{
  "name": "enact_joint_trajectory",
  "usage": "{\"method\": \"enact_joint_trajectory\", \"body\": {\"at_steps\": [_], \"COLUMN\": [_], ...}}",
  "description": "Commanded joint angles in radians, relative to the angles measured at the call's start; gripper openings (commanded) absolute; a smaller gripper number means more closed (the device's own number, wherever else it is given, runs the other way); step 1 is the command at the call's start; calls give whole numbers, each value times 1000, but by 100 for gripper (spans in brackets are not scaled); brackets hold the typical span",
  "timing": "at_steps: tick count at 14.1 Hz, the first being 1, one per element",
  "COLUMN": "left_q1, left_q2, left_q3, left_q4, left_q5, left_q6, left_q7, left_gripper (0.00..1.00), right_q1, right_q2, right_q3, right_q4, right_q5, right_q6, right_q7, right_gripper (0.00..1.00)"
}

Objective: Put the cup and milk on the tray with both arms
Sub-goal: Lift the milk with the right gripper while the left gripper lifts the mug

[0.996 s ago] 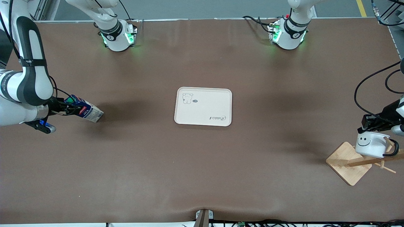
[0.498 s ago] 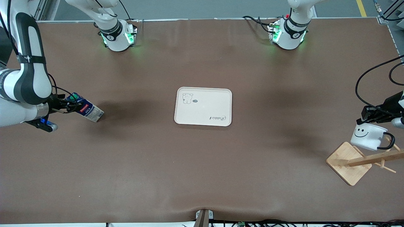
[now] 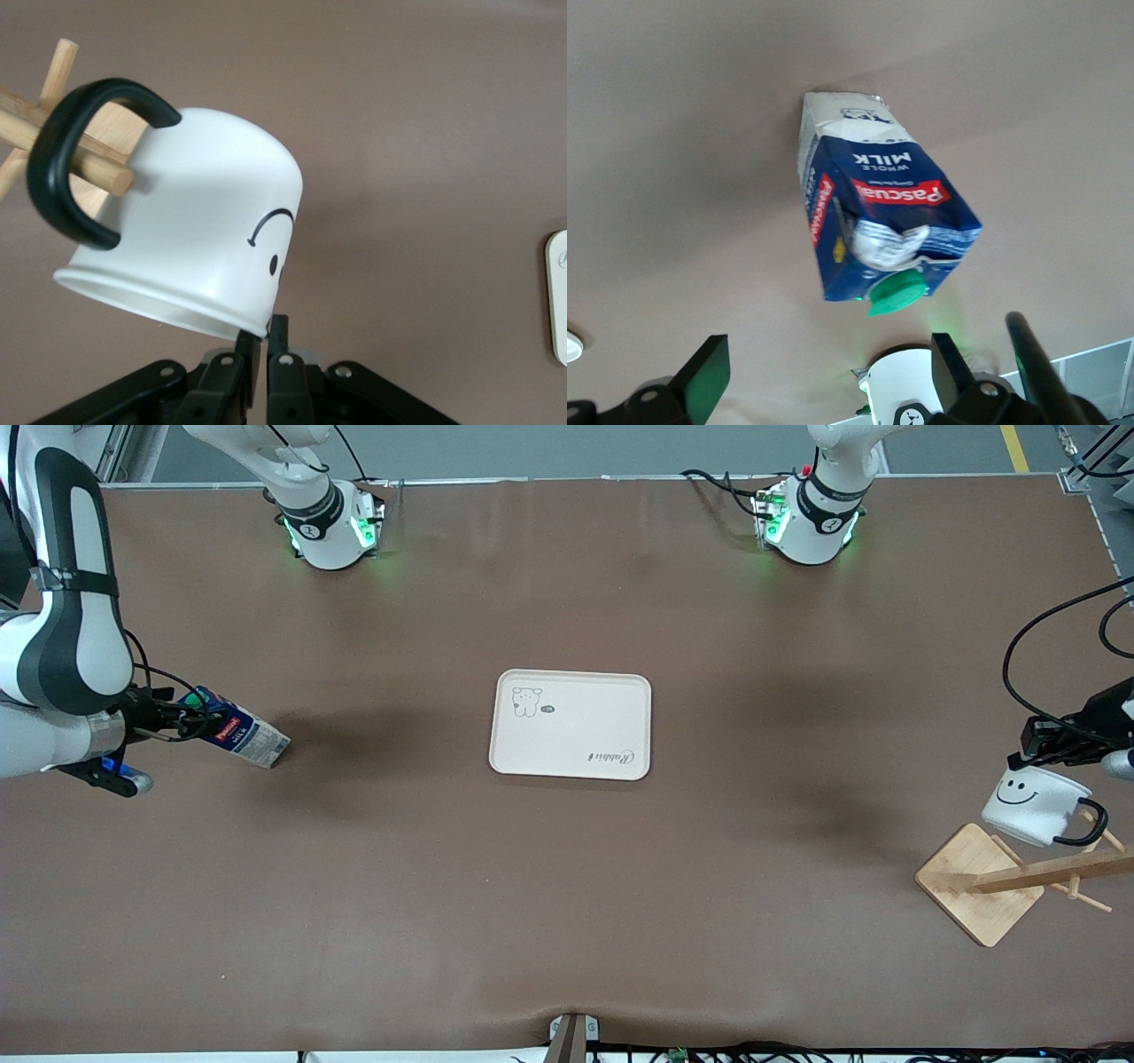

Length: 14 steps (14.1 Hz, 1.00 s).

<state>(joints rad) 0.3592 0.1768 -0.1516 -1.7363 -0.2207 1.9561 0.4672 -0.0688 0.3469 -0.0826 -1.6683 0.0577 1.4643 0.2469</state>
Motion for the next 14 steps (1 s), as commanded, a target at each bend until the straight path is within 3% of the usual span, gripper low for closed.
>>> {"method": "enact_joint_trajectory", "body": {"at_steps": [1, 10, 11, 13, 14], "left_q1": [1, -6, -6, -6, -5], "left_q2": [0, -10, -13, -16, -16], "left_q3": [-5, -14, -14, -19, -29], "left_q4": [46, 69, 72, 73, 73], "left_q5": [30, 35, 35, 35, 35], "left_q6": [-48, -103, -120, -164, -180], "left_q7": [-13, -18, -31, -80, -91], "left_gripper": [0, 0, 0, 0, 0], "right_q1": [-36, -51, -49, -45, -39], "right_q2": [-6, -6, -6, -6, -8], "right_q3": [4, 4, 4, 6, 7], "right_q4": [-50, -178, -179, -179, -176], "right_q5": [4, 5, 5, 7, 7], "right_q6": [53, 220, 220, 209, 197], "right_q7": [-3, -11, -15, -15, -14], "right_gripper": [100, 100, 79, 23, 5]}}
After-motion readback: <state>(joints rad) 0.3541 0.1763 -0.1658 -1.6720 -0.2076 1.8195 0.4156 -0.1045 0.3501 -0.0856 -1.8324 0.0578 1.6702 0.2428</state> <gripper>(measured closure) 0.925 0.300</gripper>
